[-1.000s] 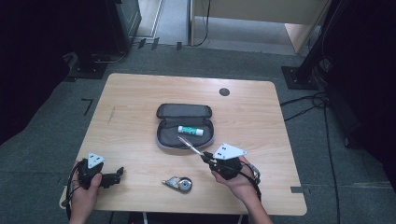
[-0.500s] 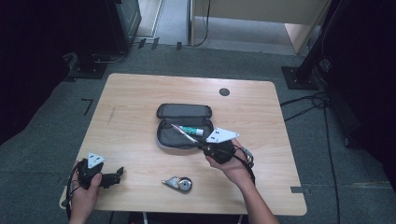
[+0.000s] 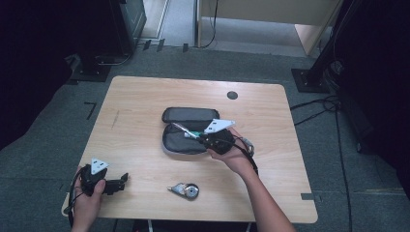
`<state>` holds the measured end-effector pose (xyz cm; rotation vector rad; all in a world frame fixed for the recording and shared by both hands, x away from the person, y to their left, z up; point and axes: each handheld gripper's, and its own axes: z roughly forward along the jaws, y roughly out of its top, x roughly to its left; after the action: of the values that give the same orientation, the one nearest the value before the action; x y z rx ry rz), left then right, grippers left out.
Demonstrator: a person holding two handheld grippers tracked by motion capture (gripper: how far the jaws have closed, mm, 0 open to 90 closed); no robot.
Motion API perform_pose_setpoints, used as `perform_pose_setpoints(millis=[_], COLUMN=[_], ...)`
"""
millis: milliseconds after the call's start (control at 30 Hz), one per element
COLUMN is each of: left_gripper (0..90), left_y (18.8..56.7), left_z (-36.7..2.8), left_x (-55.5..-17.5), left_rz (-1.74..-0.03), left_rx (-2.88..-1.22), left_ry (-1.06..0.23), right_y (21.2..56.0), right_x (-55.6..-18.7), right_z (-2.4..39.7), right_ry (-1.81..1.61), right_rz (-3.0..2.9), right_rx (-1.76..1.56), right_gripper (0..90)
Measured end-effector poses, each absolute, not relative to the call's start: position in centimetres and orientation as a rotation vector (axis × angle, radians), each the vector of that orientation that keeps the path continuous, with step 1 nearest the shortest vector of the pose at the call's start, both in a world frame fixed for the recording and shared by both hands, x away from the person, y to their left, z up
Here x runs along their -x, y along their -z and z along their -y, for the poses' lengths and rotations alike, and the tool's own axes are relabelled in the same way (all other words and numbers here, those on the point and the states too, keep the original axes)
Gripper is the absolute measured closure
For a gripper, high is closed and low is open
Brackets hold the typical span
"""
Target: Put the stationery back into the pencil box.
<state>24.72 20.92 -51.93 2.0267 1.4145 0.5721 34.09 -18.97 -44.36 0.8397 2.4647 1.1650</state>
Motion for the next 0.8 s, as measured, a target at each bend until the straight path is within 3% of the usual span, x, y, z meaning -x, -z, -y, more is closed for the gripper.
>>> perform_pose_setpoints(millis=[800], left_gripper=[0.0], left_y=[51.9], left_z=[-20.9], left_x=[-24.7], left_rz=[-1.414], left_rx=[-2.026], left_ry=[-0.571], right_y=[46.9], right_x=[-36.8], right_z=[17.5], right_ry=[-1.050], right_rz=[-2.618], right_rx=[-0.882], right_gripper=[80.7])
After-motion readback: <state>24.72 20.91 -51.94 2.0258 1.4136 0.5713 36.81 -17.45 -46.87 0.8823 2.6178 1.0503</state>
